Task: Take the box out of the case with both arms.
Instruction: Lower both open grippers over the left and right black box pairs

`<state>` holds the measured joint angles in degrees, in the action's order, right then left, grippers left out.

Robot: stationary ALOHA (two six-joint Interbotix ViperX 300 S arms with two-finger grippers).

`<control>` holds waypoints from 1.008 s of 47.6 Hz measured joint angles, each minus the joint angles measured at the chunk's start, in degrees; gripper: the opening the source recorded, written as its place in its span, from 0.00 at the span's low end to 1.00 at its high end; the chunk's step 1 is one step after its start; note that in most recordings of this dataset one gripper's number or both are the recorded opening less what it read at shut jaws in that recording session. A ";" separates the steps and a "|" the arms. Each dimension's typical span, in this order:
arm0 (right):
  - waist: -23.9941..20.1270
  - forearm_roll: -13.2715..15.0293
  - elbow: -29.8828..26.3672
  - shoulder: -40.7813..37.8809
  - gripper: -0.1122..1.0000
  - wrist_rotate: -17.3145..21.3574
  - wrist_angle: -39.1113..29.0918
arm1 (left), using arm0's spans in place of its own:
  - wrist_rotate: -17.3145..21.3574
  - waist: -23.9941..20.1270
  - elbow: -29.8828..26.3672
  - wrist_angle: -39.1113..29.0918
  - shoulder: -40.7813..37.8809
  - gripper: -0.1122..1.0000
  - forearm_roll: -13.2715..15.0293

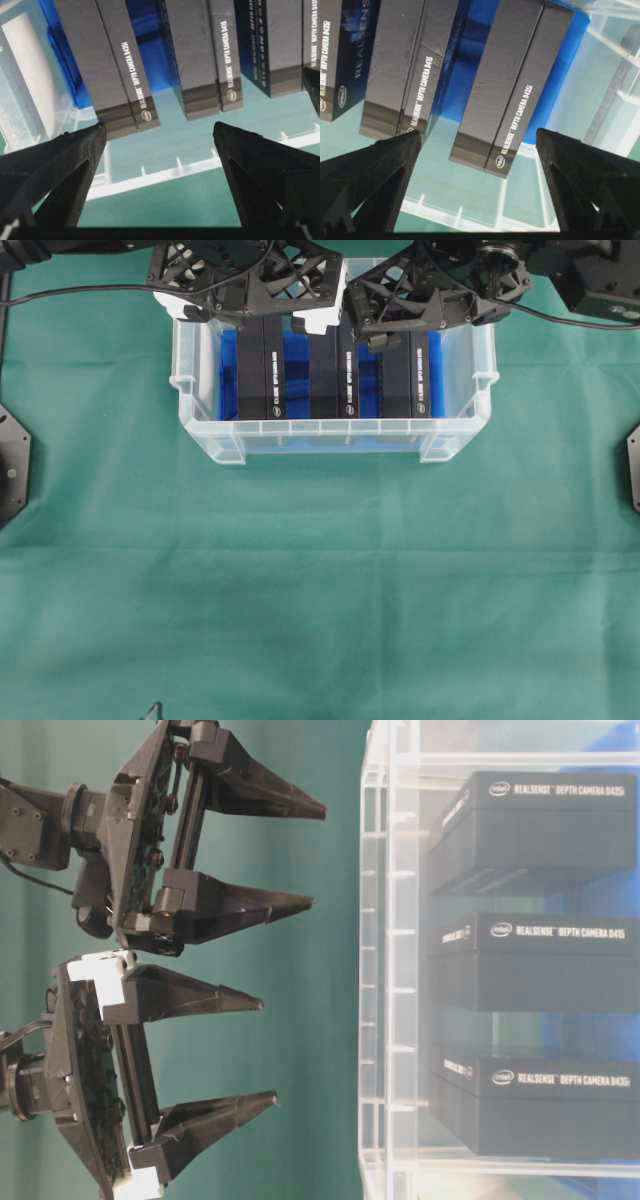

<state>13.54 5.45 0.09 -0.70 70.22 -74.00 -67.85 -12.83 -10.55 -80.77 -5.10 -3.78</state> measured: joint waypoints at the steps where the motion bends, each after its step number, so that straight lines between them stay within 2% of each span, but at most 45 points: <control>1: 0.00 0.00 -0.09 -0.09 0.96 0.18 0.09 | 0.00 0.00 0.00 0.00 -0.09 0.91 0.00; 48: 0.00 0.09 -0.09 0.00 0.96 0.26 0.00 | -0.18 0.09 0.88 -1.93 -0.09 0.91 0.00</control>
<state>13.54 5.54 0.00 -0.70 70.49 -74.00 -68.03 -12.74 -9.67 -82.71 -5.19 -3.78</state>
